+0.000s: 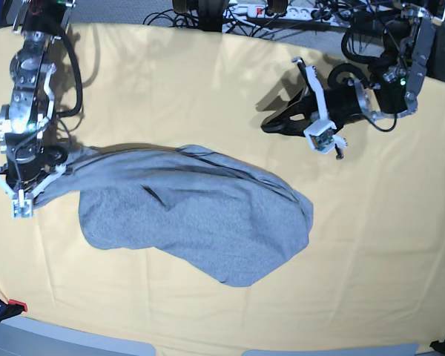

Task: Layout the t-shirt on the table in an organized manner, then fold the t-shirt properly
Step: 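Drag the pinched fabric away from the heap with the right gripper, then reach the left gripper into the shirt and grasp fabric, then pull the grasped fabric away from the right gripper with the left gripper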

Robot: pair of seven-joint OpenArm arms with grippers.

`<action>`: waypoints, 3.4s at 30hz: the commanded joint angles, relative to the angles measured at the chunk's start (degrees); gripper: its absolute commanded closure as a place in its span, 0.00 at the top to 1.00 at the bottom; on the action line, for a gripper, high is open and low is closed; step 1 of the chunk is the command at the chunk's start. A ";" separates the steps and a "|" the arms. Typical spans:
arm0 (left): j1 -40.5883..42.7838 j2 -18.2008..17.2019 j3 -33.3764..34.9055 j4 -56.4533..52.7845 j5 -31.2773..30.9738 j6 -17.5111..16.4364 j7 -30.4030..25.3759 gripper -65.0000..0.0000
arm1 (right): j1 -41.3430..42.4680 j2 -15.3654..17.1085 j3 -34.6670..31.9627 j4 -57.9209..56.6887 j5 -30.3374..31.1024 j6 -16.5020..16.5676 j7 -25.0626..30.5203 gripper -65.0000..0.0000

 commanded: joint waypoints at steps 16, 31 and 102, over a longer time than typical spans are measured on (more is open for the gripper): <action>-13.86 9.97 8.11 -14.01 9.51 5.88 -7.74 0.02 | 7.26 1.09 0.39 -6.12 -4.37 -3.06 -1.79 0.00; -29.73 22.58 22.71 -38.03 13.29 1.33 -7.56 0.60 | 7.26 0.94 0.39 -6.12 -2.67 -1.55 -3.30 0.24; -41.48 16.96 26.82 -35.85 -2.84 5.64 36.33 0.21 | 6.97 1.95 0.39 -6.10 9.27 12.13 -7.17 0.58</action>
